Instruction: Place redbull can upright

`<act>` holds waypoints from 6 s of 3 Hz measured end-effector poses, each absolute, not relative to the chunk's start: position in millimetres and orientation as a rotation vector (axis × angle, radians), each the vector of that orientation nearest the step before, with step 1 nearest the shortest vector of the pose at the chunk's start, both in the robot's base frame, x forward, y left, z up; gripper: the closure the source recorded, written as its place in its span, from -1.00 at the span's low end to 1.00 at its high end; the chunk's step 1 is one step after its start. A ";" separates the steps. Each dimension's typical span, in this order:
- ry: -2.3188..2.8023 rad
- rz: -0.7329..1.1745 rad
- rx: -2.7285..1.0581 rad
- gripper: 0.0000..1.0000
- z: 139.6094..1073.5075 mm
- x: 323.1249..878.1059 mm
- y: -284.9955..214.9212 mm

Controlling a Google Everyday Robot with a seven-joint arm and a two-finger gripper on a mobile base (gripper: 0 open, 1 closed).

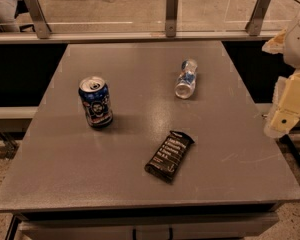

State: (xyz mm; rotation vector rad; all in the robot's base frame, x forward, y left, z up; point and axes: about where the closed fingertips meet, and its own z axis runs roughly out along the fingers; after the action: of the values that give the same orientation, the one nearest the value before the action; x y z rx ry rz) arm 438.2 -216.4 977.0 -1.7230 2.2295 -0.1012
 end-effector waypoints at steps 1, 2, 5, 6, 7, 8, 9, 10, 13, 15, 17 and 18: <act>2.229 -0.101 -1.723 -1.00 977.1 438.2 -216.4; 2.267 -0.043 -1.658 -1.00 972.6 468.6 -208.7; 2.512 0.036 -1.190 -1.00 961.3 616.3 -147.4; 2.690 -0.090 -1.009 -1.00 938.0 654.3 -138.8; 2.842 -0.102 -0.750 -1.00 910.8 676.3 -135.2; 2.897 -0.006 -0.468 -1.00 894.3 681.3 -130.7; 2.884 0.059 -0.225 -1.00 883.4 683.9 -122.9; 2.883 0.075 0.000 -1.00 863.3 688.4 -117.7; 2.905 -0.094 -0.011 -1.00 844.3 698.0 -114.1; 2.898 -0.051 0.015 -0.47 832.2 707.7 -122.8; 2.886 0.106 -0.132 0.45 842.3 700.5 -112.2; 2.833 0.294 -0.366 0.92 867.1 678.1 -93.0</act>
Offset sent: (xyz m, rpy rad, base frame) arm 0.0912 0.0213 -0.0157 0.1392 0.0818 -0.1396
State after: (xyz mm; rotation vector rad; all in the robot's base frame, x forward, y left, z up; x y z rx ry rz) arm 678.1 -93.0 867.1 -0.3657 2.8330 0.2936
